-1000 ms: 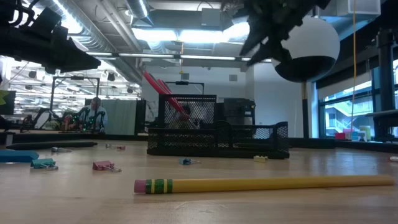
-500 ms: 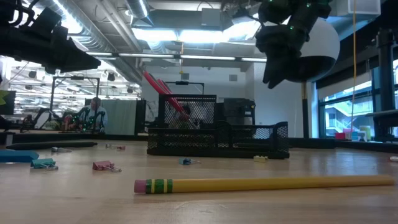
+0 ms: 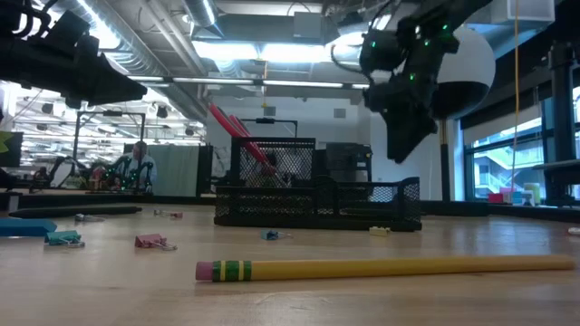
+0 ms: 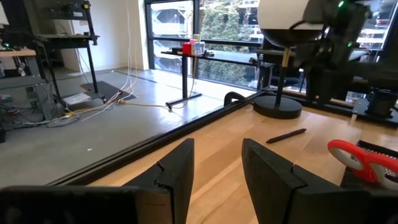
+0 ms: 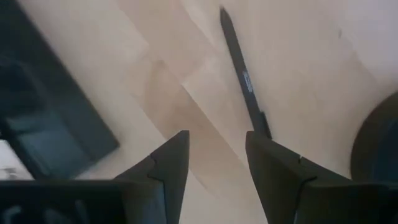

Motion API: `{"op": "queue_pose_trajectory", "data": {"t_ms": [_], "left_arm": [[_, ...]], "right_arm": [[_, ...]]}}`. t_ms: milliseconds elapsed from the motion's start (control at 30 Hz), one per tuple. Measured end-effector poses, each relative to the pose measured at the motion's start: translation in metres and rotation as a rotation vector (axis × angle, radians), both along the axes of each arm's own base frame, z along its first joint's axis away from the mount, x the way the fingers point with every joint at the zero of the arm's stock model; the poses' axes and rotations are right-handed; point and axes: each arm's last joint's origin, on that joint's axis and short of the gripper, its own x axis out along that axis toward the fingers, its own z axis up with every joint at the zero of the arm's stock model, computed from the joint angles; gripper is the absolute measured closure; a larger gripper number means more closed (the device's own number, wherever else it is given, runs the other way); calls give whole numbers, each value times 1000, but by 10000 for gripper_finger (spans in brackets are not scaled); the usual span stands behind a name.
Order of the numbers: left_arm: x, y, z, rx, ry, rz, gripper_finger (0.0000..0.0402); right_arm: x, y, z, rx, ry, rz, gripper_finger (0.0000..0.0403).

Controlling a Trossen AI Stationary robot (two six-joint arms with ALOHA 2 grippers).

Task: Pick and place office supplies into organizer
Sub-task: Put the black pen into the black desk organizer

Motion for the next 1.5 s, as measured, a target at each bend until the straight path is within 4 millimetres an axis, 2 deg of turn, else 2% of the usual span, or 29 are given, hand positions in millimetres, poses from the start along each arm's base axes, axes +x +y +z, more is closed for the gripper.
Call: {"op": "queue_pose_trajectory", "data": {"t_ms": [367, 1033, 1367, 1500], "left_arm": [[0, 0, 0, -50, -46, 2, 272], [0, 0, 0, -59, -54, 3, 272], [0, 0, 0, -59, -53, 3, 272], [0, 0, 0, -59, -53, 3, 272]], "right_arm": [[2, -25, -36, 24, 133, 74, 240], [17, -38, -83, 48, 201, 113, 240], [17, -38, -90, 83, 220, 117, 240], [17, -38, -91, 85, 223, 115, 253]]}}
